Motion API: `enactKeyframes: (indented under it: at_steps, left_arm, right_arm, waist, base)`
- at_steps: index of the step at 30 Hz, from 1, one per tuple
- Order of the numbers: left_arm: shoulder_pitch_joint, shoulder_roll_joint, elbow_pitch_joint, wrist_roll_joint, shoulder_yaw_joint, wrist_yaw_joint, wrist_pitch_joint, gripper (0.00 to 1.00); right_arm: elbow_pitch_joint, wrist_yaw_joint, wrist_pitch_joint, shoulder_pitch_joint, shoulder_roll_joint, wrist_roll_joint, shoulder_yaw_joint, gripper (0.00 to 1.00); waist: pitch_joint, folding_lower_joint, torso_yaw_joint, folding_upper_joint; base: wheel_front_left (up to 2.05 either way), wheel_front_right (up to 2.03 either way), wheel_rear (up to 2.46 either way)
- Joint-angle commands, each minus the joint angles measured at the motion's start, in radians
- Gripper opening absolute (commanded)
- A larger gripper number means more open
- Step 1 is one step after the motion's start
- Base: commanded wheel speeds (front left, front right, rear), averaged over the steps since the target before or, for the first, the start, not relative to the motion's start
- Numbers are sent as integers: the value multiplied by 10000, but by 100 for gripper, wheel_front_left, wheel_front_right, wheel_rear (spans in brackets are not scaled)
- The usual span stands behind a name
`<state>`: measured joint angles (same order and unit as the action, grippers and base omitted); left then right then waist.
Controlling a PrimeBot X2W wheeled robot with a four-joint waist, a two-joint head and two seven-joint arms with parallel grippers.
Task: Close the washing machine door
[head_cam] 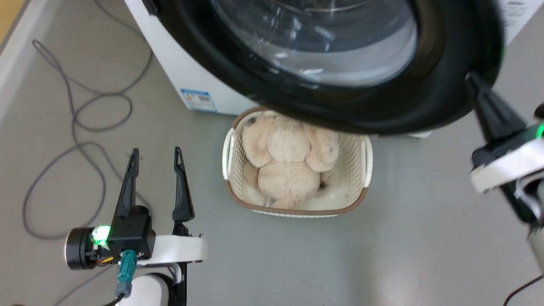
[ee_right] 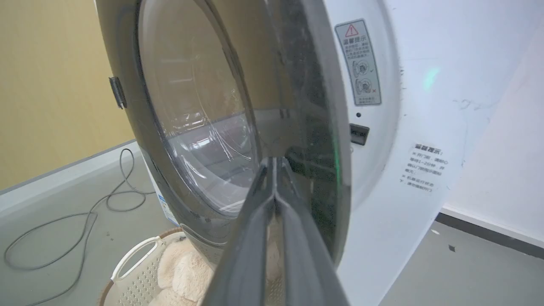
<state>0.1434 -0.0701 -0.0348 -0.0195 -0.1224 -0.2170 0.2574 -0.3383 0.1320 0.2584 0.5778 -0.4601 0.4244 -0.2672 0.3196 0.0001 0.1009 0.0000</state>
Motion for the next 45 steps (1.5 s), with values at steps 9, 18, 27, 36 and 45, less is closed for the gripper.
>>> enactKeyframes:
  at_steps: [9, 18, 27, 36, 45]
  left_arm:
    - [411, 97, -109, 20, -72, -163, 43, 100]
    - [538, 133, -127, -2, -67, -304, 43, 100]
    - [350, 125, -34, 11, 100, -361, 43, 100]
    - [-116, -82, 188, 32, 367, -311, 43, 100]
    - [-870, -182, 417, 67, 465, -332, 44, 100]
  right_arm:
    - [-2217, -13, 34, 2271, -282, -57, 293, 0]
    - [-3684, -13, 34, 3350, -68, -310, 479, 0]
    - [-3394, -13, 34, 2847, 520, -949, 1085, 0]
    - [-175, -13, 34, 1280, 1564, -2604, 3352, 0]
    - [2228, -13, 34, -1034, 3307, -3428, 4057, 60]
  waist:
    - [691, -1, 370, 0]
    - [835, -1, 403, 0]
    - [423, -1, 70, 0]
    - [-649, -1, -537, 0]
    - [-1798, -1, -1114, 0]
  base:
    - [0, 0, 0]
    - [0, 0, 0]
    - [0, 0, 0]
    - [0, 0, 0]
    - [0, 0, 0]
